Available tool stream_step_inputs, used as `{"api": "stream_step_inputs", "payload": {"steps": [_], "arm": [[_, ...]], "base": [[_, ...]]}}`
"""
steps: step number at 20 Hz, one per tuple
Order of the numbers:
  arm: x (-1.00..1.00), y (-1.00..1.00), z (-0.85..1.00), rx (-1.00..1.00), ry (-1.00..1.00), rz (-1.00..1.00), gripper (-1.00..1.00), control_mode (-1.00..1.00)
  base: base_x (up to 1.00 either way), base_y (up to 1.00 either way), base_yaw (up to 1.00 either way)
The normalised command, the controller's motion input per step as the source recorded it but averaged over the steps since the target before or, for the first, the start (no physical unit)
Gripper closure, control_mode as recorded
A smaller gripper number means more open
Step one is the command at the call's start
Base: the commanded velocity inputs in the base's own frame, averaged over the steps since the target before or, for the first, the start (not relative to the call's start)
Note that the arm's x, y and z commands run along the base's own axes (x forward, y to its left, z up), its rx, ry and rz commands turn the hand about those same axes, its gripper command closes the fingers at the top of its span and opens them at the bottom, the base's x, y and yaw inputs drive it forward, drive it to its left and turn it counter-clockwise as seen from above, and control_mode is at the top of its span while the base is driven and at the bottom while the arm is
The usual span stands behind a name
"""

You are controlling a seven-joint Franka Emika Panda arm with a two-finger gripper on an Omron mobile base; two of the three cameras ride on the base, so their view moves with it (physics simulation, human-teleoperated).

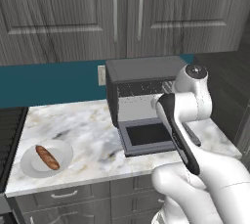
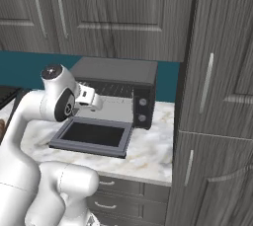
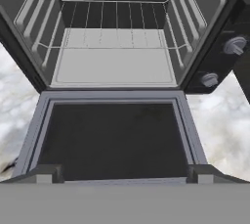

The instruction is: Pull the toaster oven rack outwards. Pick up the baguette from the plate and place it on the toaster oven rack. Close the toaster oven door fully and set the temperature to the lowest setting.

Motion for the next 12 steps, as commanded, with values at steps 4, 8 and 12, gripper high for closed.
{"api": "stream_step_inputs", "payload": {"steps": [4, 8, 12], "arm": [[0.00, 0.00, 0.00, 0.00, -0.07, 0.00, -1.00, -1.00], [0.00, 0.00, 0.00, 0.00, -0.05, 0.00, -1.00, -1.00], [0.00, 0.09, -0.02, 0.00, -0.10, 0.00, -1.00, -1.00]], "base": [[0.00, 0.00, 0.00], [0.00, 0.00, 0.00], [0.00, 0.00, 0.00]]}}
